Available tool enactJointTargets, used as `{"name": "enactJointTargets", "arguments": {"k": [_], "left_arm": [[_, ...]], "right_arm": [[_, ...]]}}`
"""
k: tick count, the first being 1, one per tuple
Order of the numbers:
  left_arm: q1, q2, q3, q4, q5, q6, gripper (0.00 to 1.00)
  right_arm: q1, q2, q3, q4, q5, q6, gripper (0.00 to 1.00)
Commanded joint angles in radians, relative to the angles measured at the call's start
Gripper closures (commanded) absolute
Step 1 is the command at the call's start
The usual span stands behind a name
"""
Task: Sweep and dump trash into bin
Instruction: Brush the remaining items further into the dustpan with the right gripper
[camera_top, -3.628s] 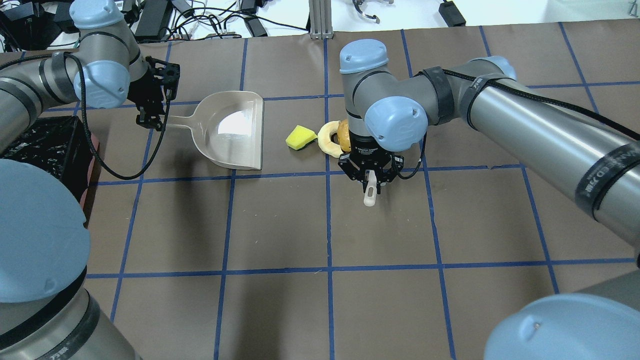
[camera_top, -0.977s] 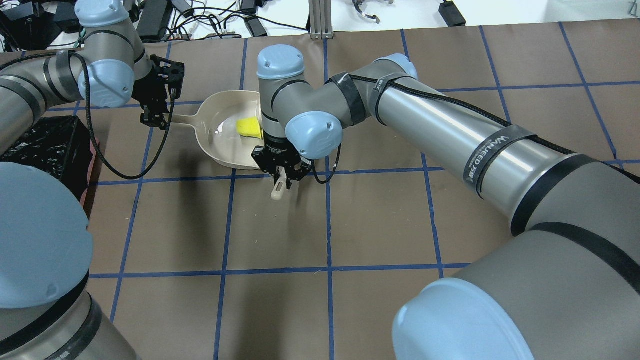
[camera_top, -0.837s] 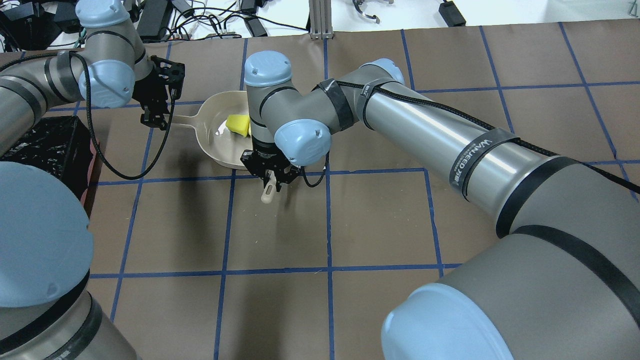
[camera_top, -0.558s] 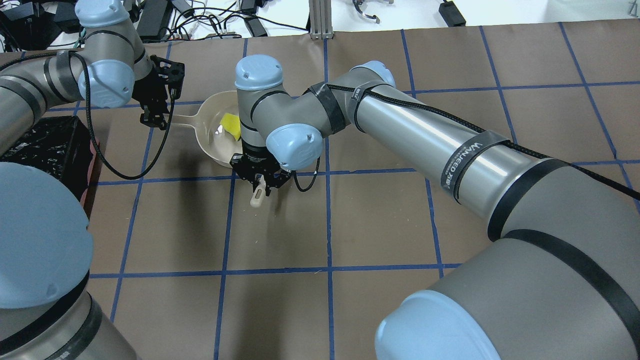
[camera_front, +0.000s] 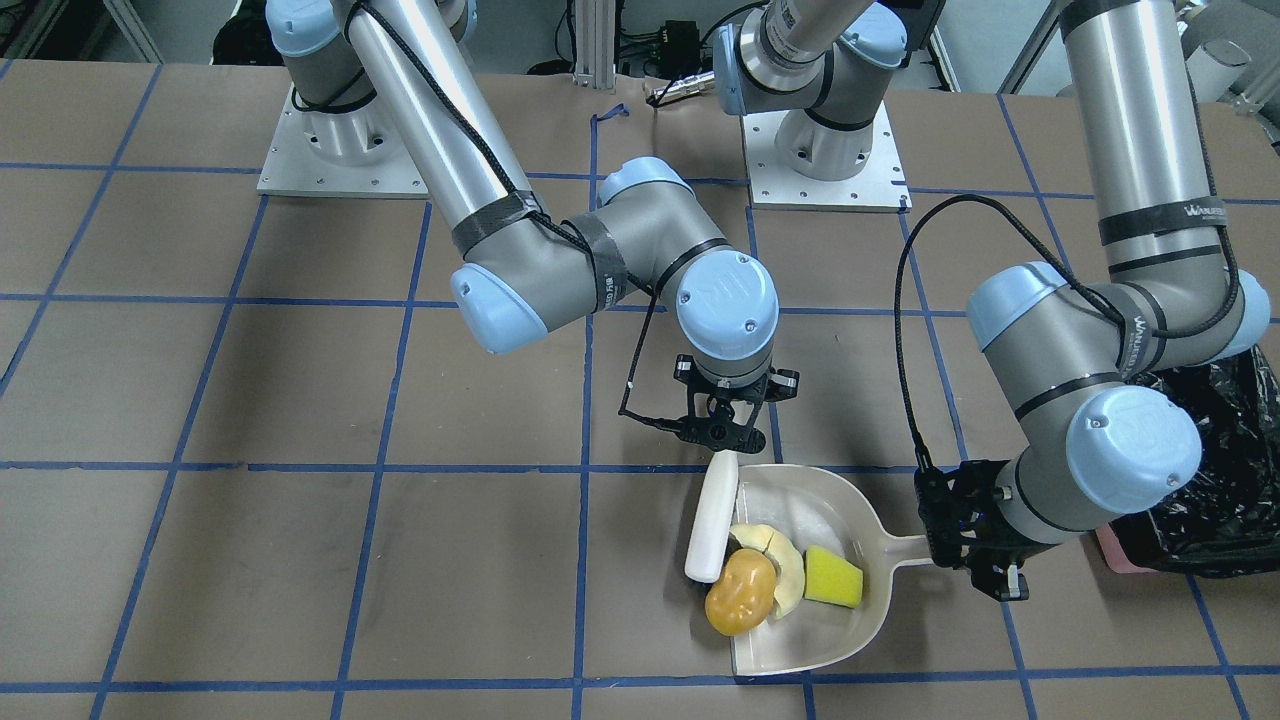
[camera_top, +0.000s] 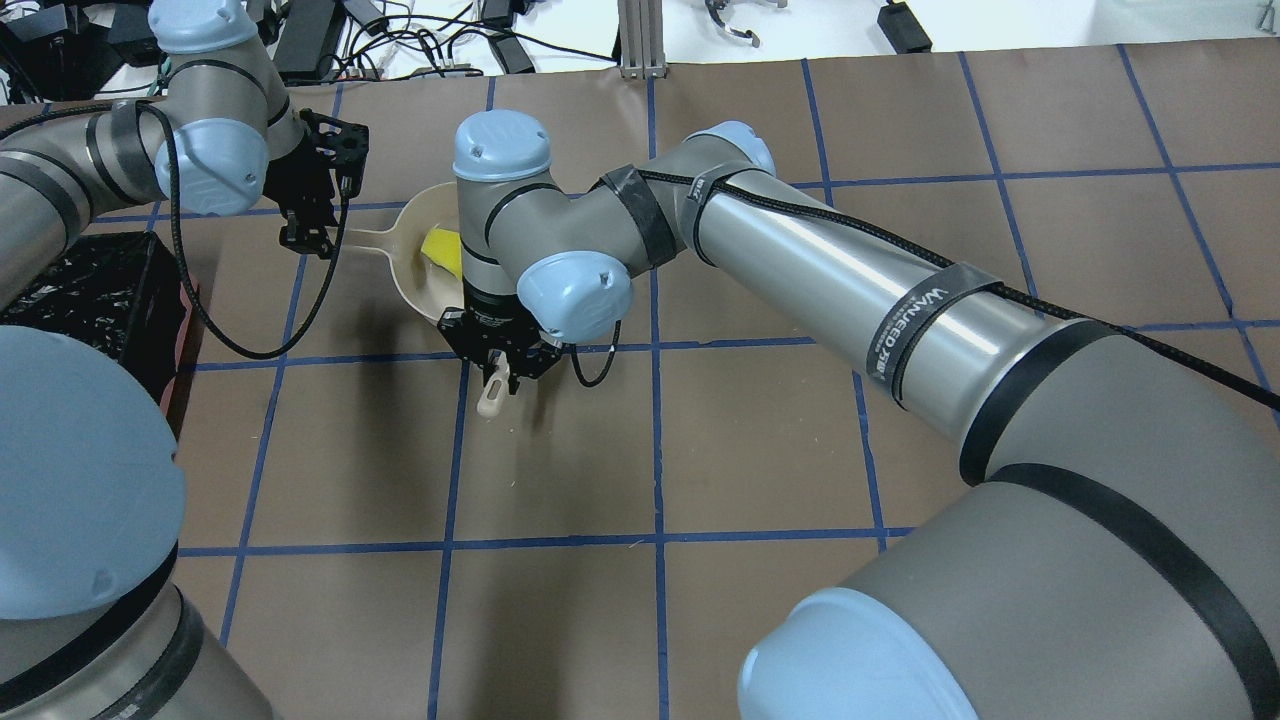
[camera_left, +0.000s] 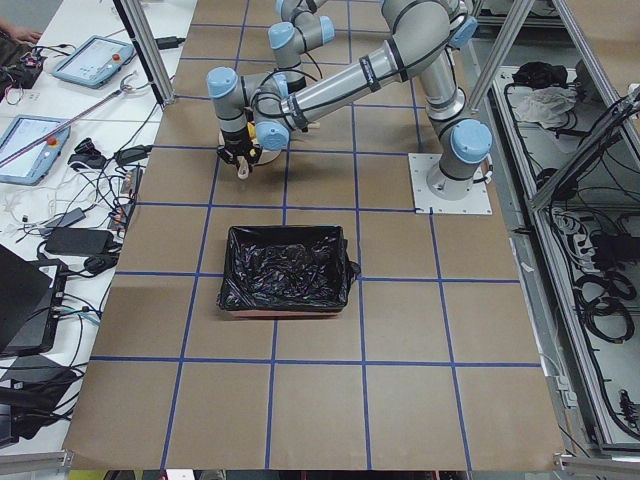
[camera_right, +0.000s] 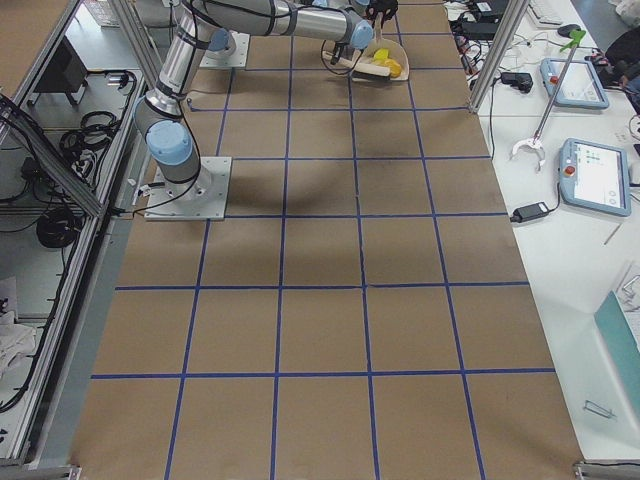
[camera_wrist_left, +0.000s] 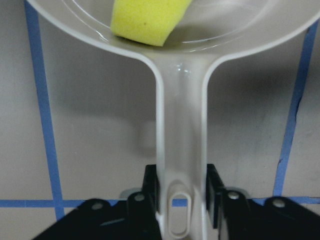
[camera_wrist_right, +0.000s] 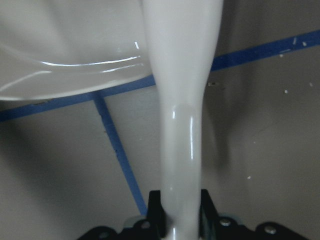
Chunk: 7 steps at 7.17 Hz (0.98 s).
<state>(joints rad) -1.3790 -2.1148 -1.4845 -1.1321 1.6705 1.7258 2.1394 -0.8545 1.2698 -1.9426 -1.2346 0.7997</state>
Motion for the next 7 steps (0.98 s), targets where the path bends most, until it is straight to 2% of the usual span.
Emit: {"name": "enactJointTargets", "arguments": {"k": [1, 2, 4, 7], "left_arm": [[0.0, 0.002, 0.0, 0.0, -0.002, 0.0, 0.61], [0.0, 0.009, 0.0, -0.003, -0.009, -0.002, 0.61], [0.005, 0.013, 0.0, -0.011, -0.049, -0.002, 0.62], [0.006, 0.013, 0.0, -0.012, -0.051, -0.002, 0.62]], "right_arm": [[0.007, 0.028, -0.042, -0.006, 0.007, 0.013, 0.84], [0.01, 0.026, -0.058, -0.007, 0.044, 0.033, 0.84], [0.023, 0.026, -0.076, -0.007, 0.059, 0.061, 0.84], [0.037, 0.017, -0.087, 0.007, 0.057, 0.104, 0.84]]}}
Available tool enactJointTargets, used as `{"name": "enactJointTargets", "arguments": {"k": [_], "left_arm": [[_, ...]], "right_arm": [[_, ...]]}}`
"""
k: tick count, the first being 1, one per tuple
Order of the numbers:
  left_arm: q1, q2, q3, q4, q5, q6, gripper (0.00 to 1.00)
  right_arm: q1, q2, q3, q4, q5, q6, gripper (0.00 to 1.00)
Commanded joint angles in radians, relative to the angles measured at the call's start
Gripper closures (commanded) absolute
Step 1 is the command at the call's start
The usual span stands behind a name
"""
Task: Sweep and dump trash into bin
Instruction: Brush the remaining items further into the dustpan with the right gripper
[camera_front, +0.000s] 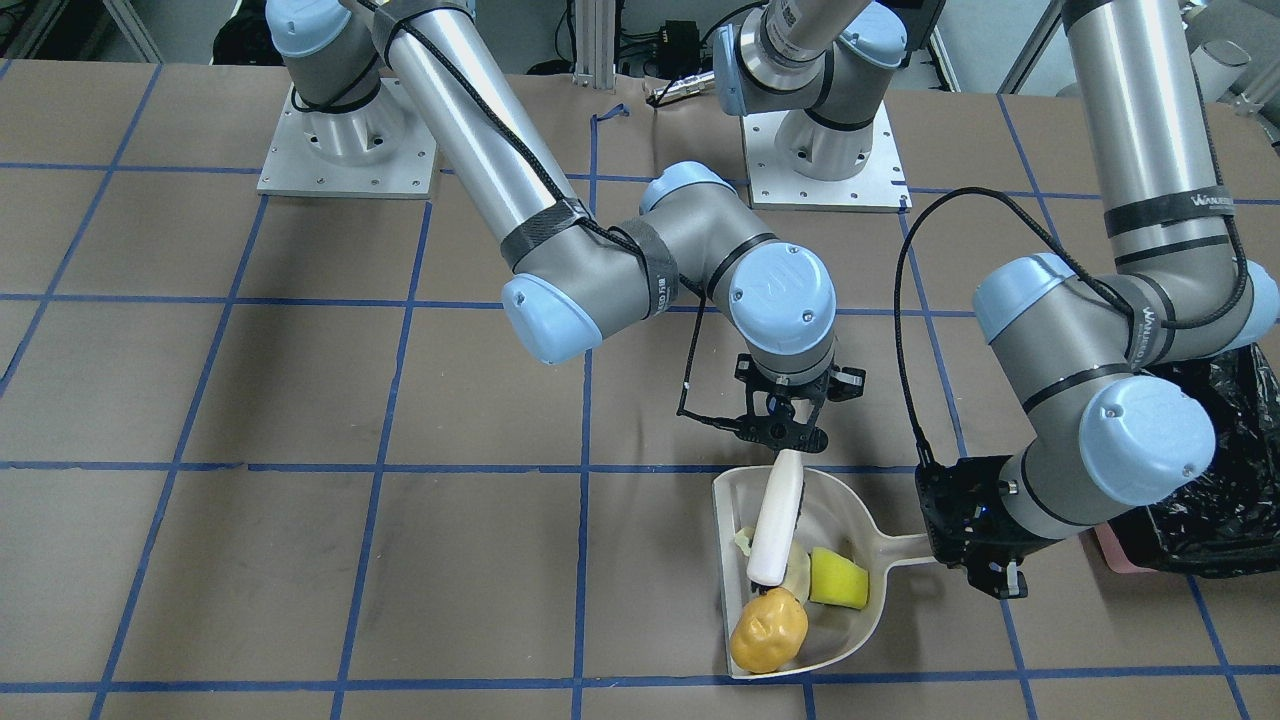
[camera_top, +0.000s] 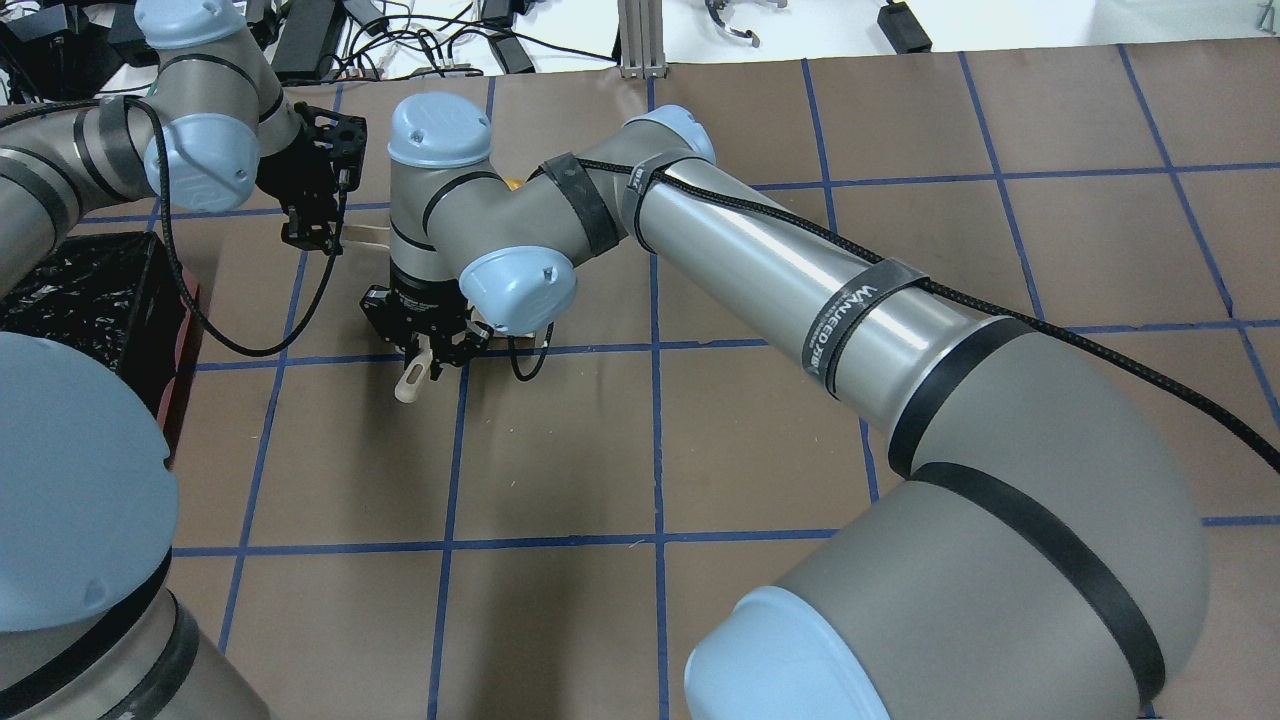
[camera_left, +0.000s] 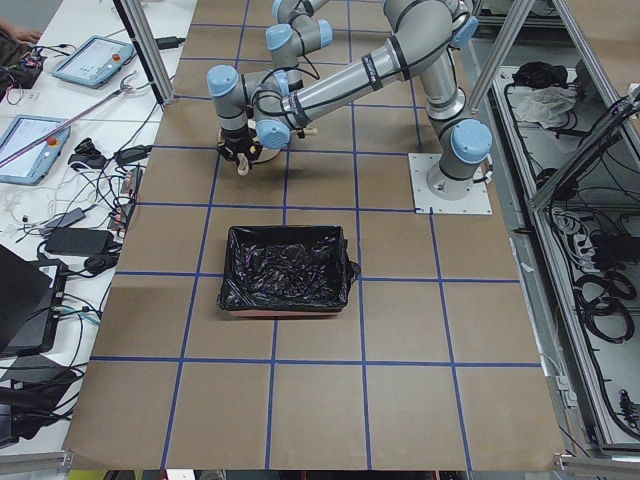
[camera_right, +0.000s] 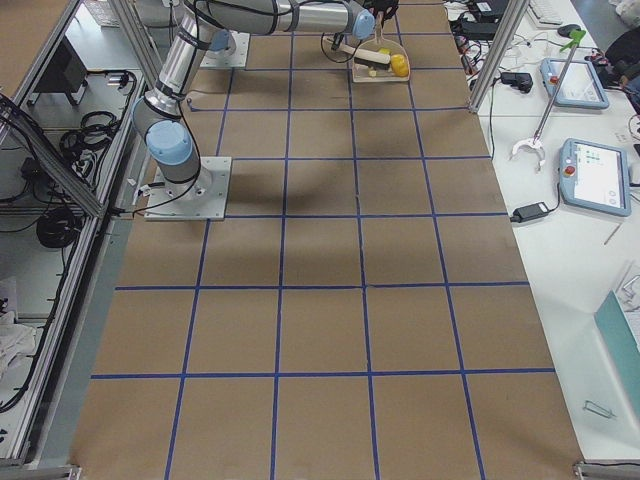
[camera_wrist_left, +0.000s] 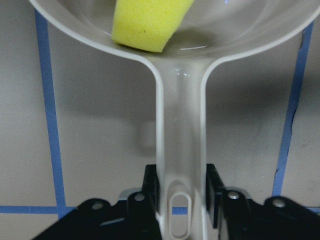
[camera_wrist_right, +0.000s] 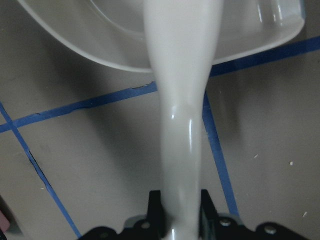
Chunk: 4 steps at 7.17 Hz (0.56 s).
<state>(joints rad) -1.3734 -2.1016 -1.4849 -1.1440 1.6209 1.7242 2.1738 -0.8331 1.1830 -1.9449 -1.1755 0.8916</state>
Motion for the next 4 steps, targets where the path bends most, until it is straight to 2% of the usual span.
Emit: {"name": "enactJointTargets", "arguments": {"k": [1, 4], "left_arm": [[0.0, 0.0, 0.0, -0.002, -0.001, 0.0, 0.62], [0.0, -0.001, 0.0, -0.002, -0.003, 0.0, 0.62]], "right_arm": [[0.006, -0.009, 0.0, 0.011, -0.003, 0.018, 0.84], [0.024, -0.044, 0.001, 0.081, -0.006, 0.044, 0.84]]}}
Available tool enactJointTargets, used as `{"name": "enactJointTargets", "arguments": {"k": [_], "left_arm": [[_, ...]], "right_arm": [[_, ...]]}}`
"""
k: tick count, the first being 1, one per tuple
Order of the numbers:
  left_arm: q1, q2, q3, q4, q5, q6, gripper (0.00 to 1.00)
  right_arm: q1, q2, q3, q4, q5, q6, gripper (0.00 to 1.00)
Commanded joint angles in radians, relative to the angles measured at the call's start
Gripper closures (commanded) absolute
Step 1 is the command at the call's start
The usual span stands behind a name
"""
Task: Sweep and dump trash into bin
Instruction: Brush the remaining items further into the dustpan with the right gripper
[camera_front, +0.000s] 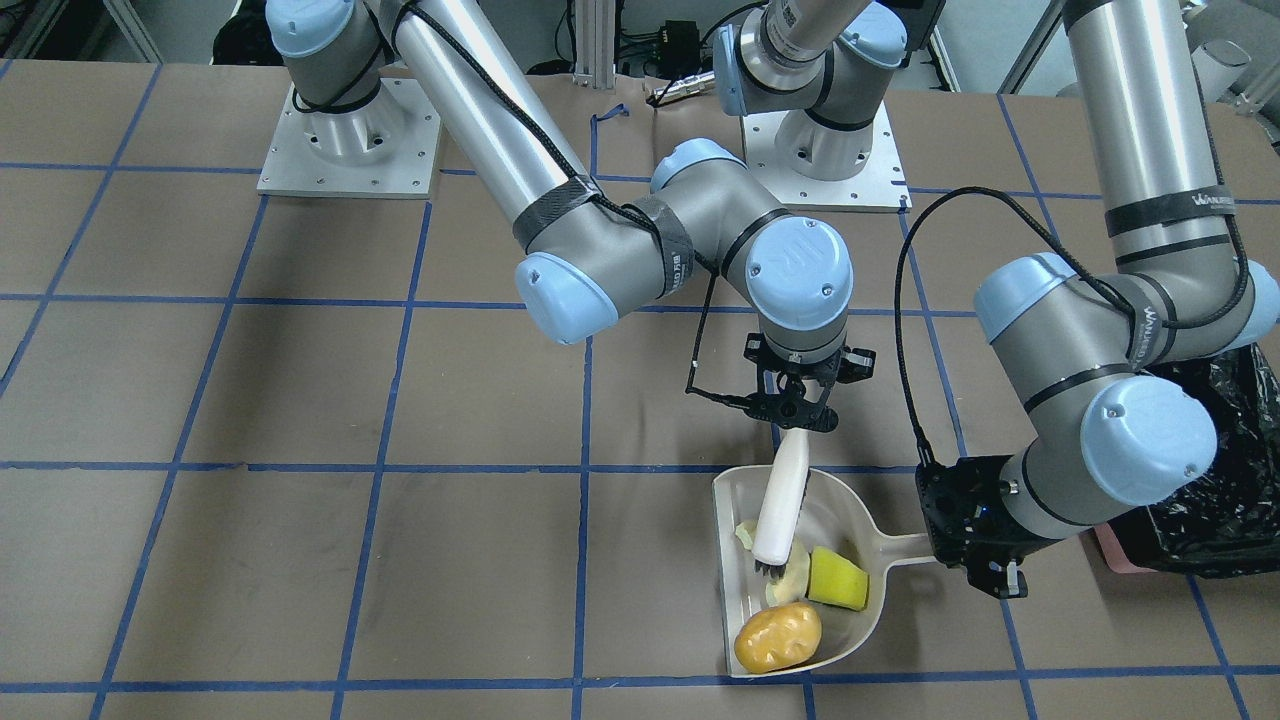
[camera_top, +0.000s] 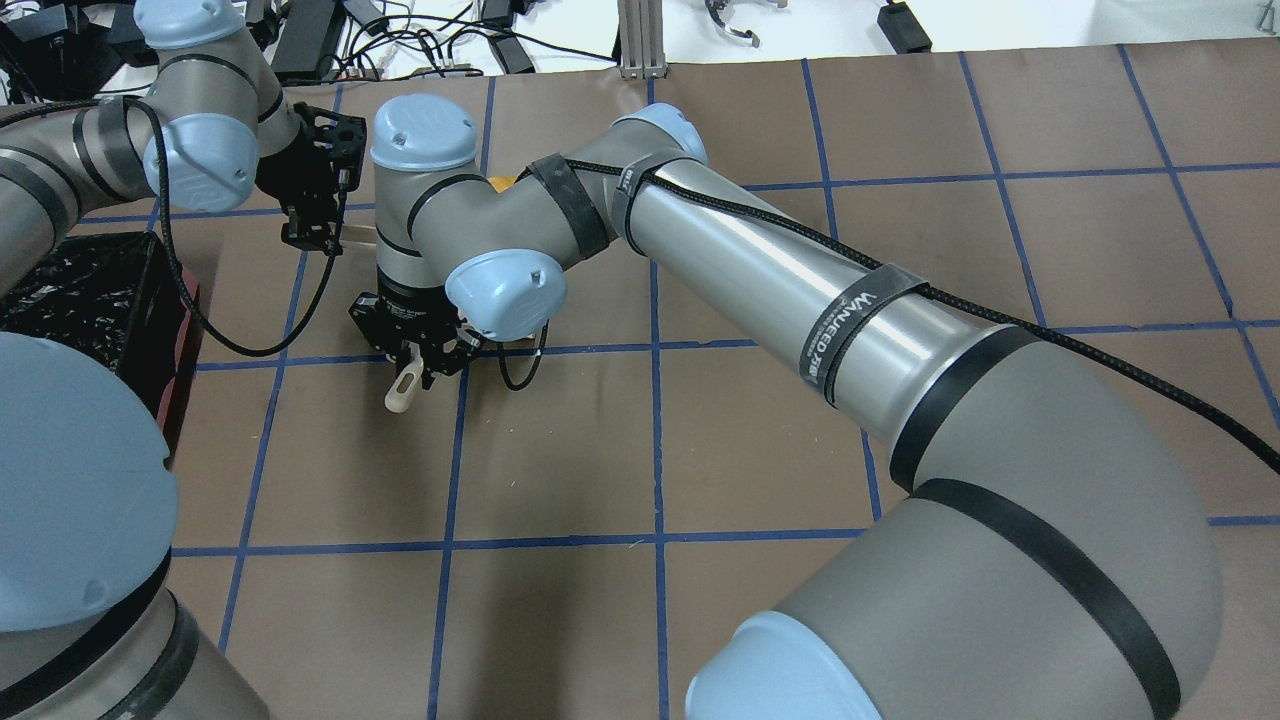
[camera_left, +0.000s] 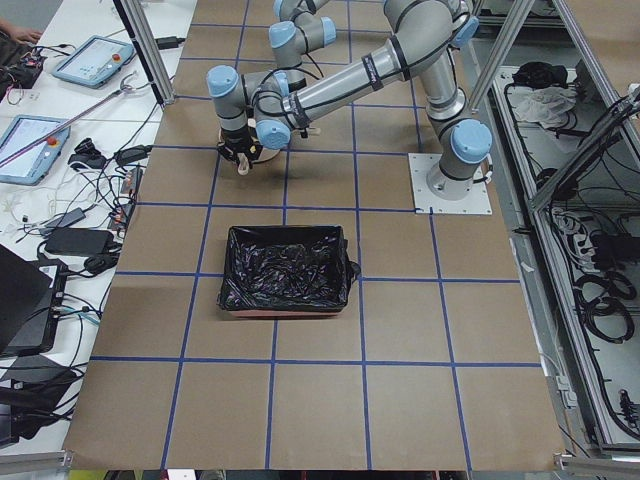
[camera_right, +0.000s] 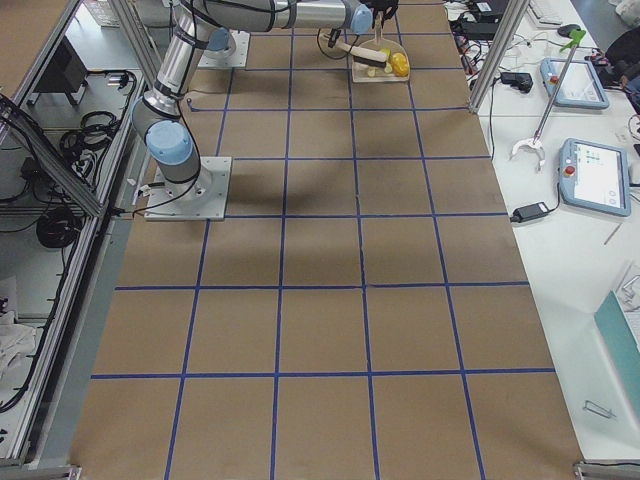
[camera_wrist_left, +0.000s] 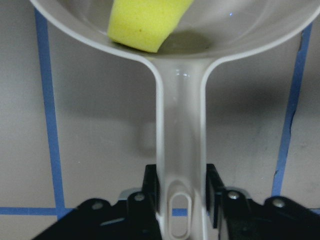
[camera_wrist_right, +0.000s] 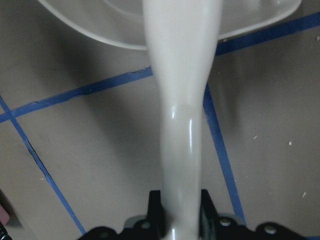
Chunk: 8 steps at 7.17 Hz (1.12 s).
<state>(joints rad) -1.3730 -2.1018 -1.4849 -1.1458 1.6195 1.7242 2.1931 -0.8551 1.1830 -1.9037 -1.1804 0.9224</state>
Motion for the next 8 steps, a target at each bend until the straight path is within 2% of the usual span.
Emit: {"name": "enactJointTargets", "arguments": {"k": [1, 3, 5, 6, 8], "left_arm": [[0.0, -0.001, 0.0, 0.0, -0.006, 0.0, 0.62], [0.0, -0.001, 0.0, 0.0, -0.007, 0.0, 0.62], [0.0, -0.001, 0.0, 0.0, -0.007, 0.0, 0.62], [0.0, 0.0, 0.0, 0.0, -0.009, 0.0, 0.62], [0.011, 0.003, 0.0, -0.002, -0.033, -0.002, 0.62]], "right_arm": [[0.016, -0.041, 0.004, 0.07, -0.002, 0.013, 0.84], [0.014, -0.051, 0.006, 0.118, -0.025, 0.012, 0.84], [-0.012, -0.111, 0.023, 0.205, -0.074, -0.01, 0.84], [-0.038, -0.133, 0.047, 0.234, -0.134, -0.016, 0.84], [-0.123, -0.227, 0.159, 0.288, -0.165, -0.141, 0.84]]}}
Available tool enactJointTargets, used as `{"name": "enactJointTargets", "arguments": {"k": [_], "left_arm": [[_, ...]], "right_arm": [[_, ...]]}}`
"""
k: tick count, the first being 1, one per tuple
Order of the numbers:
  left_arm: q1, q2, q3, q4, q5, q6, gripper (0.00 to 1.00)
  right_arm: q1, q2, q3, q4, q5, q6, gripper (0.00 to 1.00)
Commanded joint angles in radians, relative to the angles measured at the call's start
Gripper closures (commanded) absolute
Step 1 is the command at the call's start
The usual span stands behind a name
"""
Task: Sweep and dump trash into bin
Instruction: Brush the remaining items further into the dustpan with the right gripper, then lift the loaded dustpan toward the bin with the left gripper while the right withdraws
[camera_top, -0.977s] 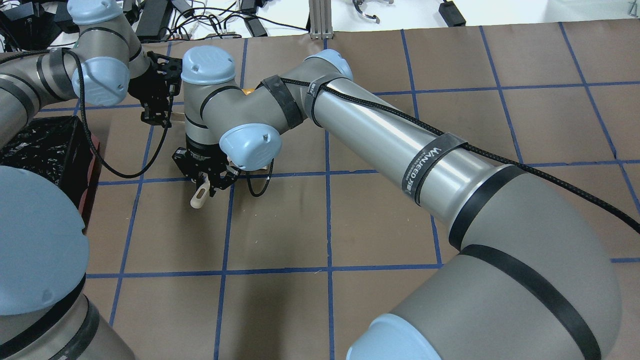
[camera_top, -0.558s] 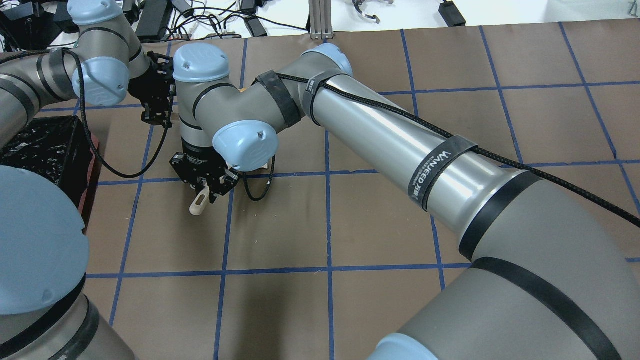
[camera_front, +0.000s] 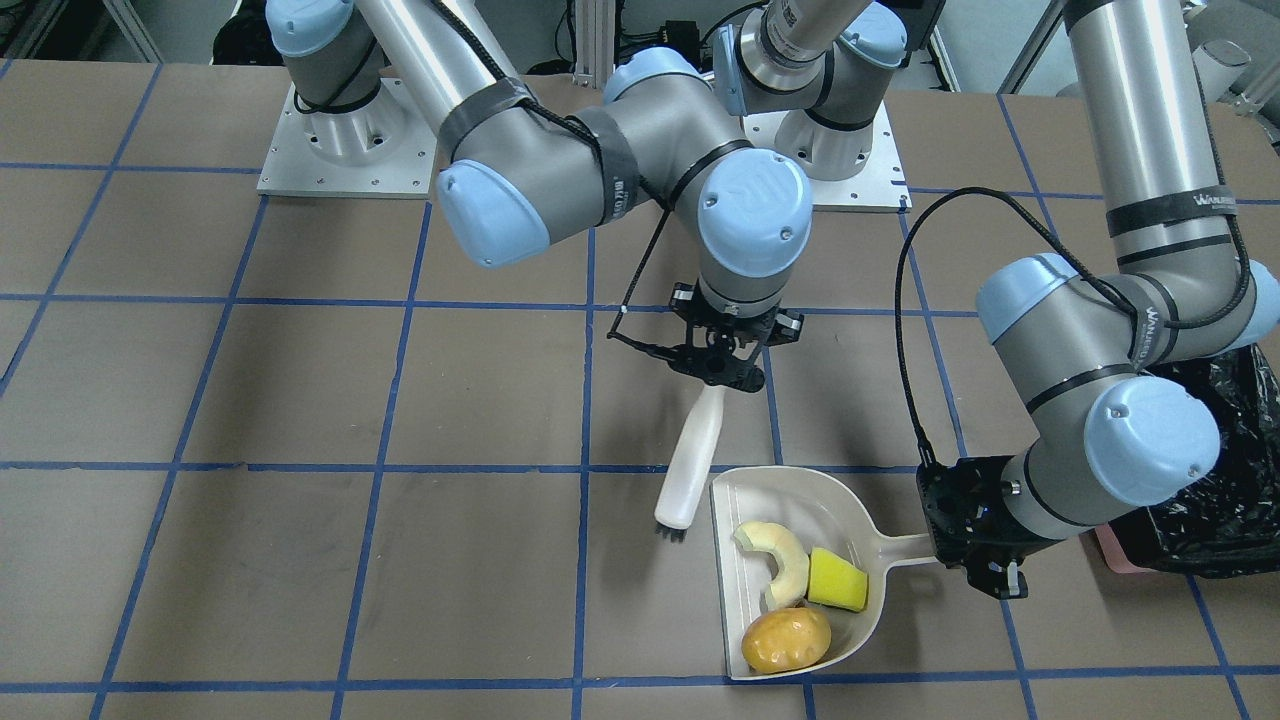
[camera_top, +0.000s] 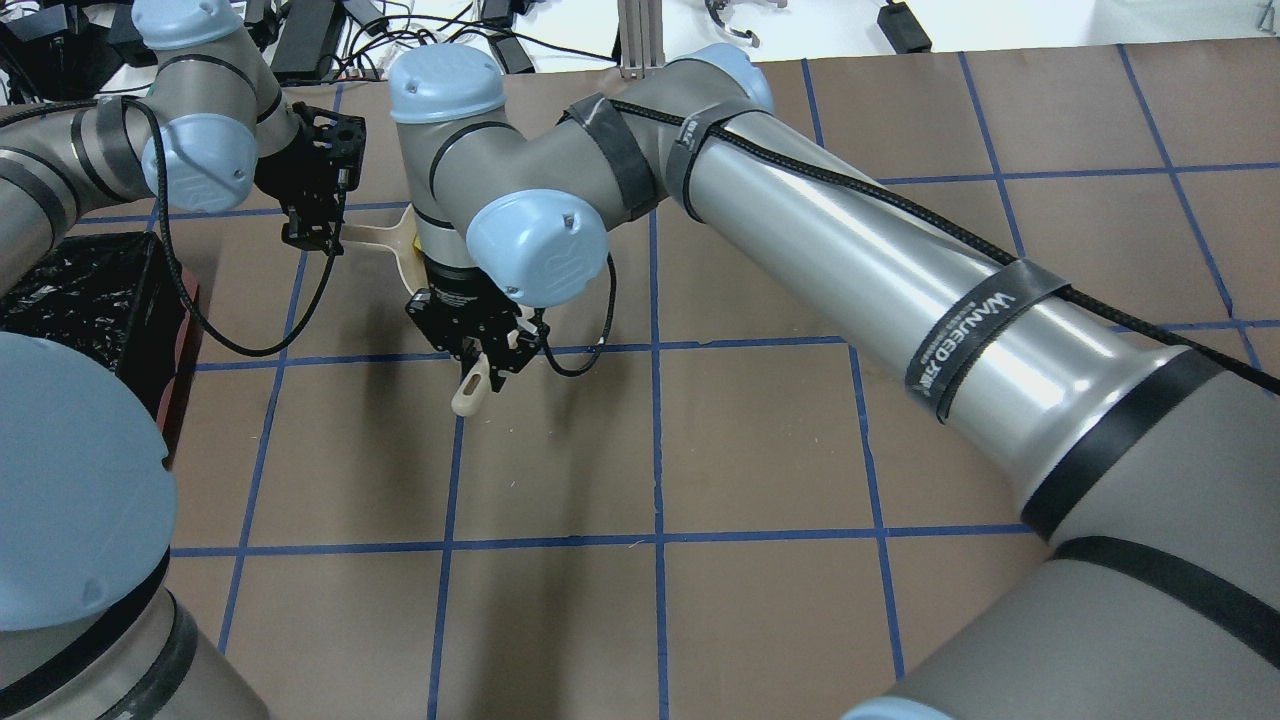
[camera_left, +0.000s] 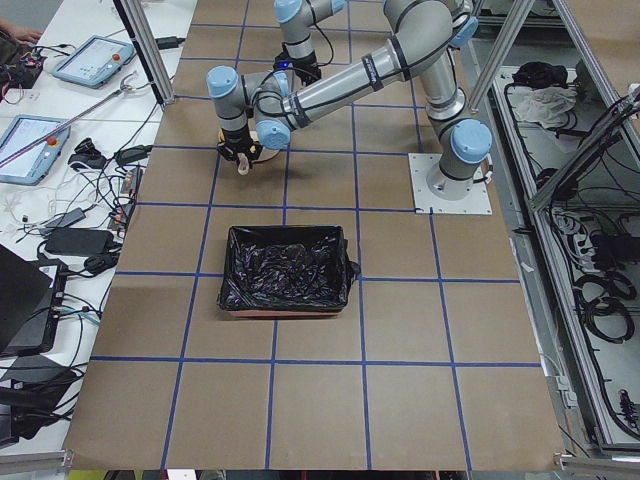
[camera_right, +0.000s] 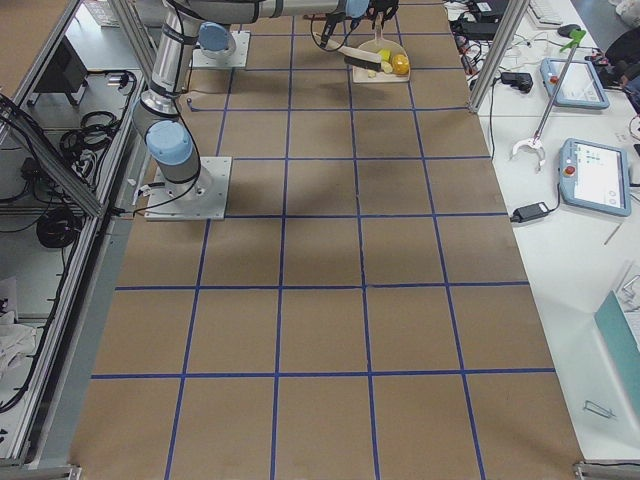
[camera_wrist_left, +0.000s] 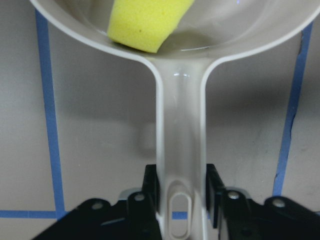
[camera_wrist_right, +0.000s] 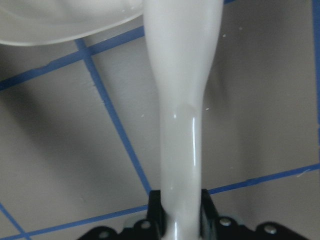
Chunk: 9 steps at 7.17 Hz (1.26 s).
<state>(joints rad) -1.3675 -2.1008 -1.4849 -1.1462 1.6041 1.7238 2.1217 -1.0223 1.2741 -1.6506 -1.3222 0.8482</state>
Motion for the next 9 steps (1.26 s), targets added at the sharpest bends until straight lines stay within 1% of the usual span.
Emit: {"name": "enactJointTargets", "arguments": {"k": [1, 2, 3, 4, 6, 7, 8, 9], "left_arm": [[0.011, 0.005, 0.0, -0.006, -0.038, -0.003, 0.65], [0.013, 0.016, 0.002, -0.009, -0.042, -0.006, 0.66], [0.022, 0.033, 0.002, -0.036, -0.071, -0.006, 0.67], [0.047, 0.047, 0.002, -0.044, -0.094, -0.006, 0.67], [0.083, 0.082, 0.003, -0.075, -0.113, -0.004, 0.67], [0.094, 0.102, 0.005, -0.095, -0.122, 0.0, 0.67], [0.125, 0.117, 0.006, -0.121, -0.165, 0.0, 0.67], [0.151, 0.131, 0.006, -0.138, -0.19, 0.014, 0.67]], "right_arm": [[-0.106, -0.123, 0.149, 0.041, -0.053, -0.151, 0.84], [-0.152, -0.183, 0.213, 0.045, -0.09, -0.223, 0.84], [-0.189, -0.208, 0.255, 0.055, -0.156, -0.289, 0.84], [-0.218, -0.223, 0.278, 0.066, -0.198, -0.338, 0.84], [-0.288, -0.232, 0.287, 0.112, -0.264, -0.478, 0.85], [-0.351, -0.236, 0.294, 0.124, -0.273, -0.538, 0.85], [-0.426, -0.239, 0.295, 0.153, -0.284, -0.625, 0.85], [-0.493, -0.24, 0.295, 0.164, -0.346, -0.732, 0.85]]}}
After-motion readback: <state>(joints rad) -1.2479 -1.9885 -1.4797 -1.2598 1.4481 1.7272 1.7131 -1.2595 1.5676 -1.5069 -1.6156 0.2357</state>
